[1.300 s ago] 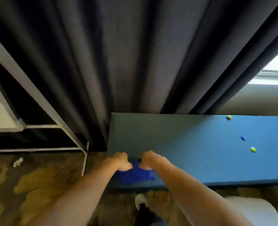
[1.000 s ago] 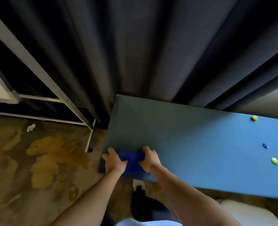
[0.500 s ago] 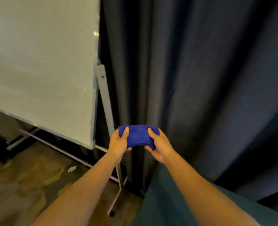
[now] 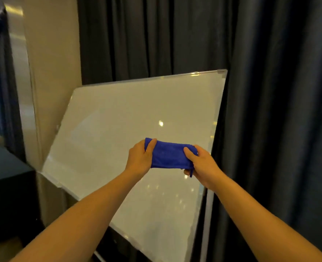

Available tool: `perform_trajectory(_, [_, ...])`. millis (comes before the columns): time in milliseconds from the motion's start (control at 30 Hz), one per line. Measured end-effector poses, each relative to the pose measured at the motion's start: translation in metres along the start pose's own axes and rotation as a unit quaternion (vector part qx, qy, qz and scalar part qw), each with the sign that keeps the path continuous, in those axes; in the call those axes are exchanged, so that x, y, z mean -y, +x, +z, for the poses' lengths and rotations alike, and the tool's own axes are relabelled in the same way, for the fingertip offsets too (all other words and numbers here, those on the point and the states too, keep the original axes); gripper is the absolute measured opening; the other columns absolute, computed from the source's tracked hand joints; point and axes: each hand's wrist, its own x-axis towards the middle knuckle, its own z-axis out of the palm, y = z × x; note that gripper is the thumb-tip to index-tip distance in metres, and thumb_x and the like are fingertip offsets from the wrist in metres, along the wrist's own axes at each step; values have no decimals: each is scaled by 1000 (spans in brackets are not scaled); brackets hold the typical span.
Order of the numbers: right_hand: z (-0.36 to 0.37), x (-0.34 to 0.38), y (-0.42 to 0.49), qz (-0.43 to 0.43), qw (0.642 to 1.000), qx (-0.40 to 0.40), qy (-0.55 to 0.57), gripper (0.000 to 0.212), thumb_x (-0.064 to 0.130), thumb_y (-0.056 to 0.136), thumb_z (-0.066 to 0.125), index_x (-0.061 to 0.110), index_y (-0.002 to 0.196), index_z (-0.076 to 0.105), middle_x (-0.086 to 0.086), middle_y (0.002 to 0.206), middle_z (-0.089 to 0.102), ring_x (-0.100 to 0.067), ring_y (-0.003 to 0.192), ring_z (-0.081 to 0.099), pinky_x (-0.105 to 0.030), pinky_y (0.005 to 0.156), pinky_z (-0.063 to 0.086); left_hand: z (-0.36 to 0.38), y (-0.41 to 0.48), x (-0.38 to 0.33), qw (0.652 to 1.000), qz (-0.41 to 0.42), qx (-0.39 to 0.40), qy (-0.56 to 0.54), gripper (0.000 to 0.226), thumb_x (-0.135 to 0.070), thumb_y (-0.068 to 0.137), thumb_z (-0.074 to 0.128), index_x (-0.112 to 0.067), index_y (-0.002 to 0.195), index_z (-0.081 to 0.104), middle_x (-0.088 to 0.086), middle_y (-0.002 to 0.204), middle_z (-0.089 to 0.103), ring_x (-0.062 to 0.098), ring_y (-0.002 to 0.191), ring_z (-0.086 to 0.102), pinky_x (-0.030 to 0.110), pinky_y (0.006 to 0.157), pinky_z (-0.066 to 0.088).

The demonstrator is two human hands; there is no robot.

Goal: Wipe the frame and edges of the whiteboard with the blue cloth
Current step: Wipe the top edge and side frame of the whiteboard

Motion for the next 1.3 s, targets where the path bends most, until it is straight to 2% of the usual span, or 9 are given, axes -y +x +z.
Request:
perform_trajectory(233, [45,47,98,-56,995,-13,-81,25,33,99,51,12,112,57,-14,94,65,-22,62,57,-31,57,51,-32,117,16,998,45,-27,-30,35,-46,98,42,-23,77,58,-4,69,62,10,61,59,10,42,40])
perform_trajectory(467, [65,81,250,-130,961,-121,-211,19,33,98,53,19,111,54,-6,100,65,-17,70,64,-21,52,51,-23,283,33,994,94,-28,-55,24,-46,96,44,-24,95,53,-9,80,59,13,70,62,13,45,43])
perform_trajectory(633, [79,111,386,-199,903,-200,-323,20,31,99,52,19,114,50,-2,102,60,-12,71,57,-16,46,42,-10,425,38,990,120,-27,-64,26,-45,96,44,-20,100,51,-8,80,55,11,67,57,15,45,44])
perform_trajectory(767, [94,118,477,-259,846,-238,-402,10,23,99,52,18,107,48,-1,99,55,-7,73,51,-11,50,35,-5,521,59,983,175,-54,21,38,-53,96,41,-18,93,54,-2,78,59,11,68,56,23,55,44])
perform_trajectory(867, [108,110,528,-263,825,-252,-432,16,20,99,53,16,113,48,-4,102,56,-15,83,54,-18,60,42,-5,578,79,976,189,-63,88,48,-57,94,40,-14,92,60,6,84,65,23,75,61,38,68,52])
perform_trajectory(967, [119,102,568,-265,799,-279,-462,23,21,98,54,17,119,47,-8,109,59,-19,91,57,-32,74,54,-1,627,99,964,230,-72,113,46,-60,93,40,-18,87,58,4,83,64,22,74,59,37,64,47])
perform_trajectory(1033, [124,98,590,-290,749,-305,-512,31,22,97,55,20,126,43,-8,113,59,-22,95,58,-37,80,54,3,656,109,951,266,-82,135,50,-60,93,39,-15,86,61,8,89,63,25,83,59,39,69,49])
perform_trajectory(1167, [134,84,624,-331,615,-334,-633,41,22,97,53,27,135,38,-7,105,53,-23,86,56,-39,71,53,13,703,126,939,301,-43,161,59,-61,94,34,-9,96,62,13,103,62,31,92,59,46,82,51])
perform_trajectory(1300, [146,80,652,-255,489,-383,-741,44,21,92,62,25,133,46,-11,112,48,-27,95,51,-36,74,48,25,740,133,929,334,-41,156,56,-60,95,33,-11,98,62,12,100,67,31,89,62,42,77,51])
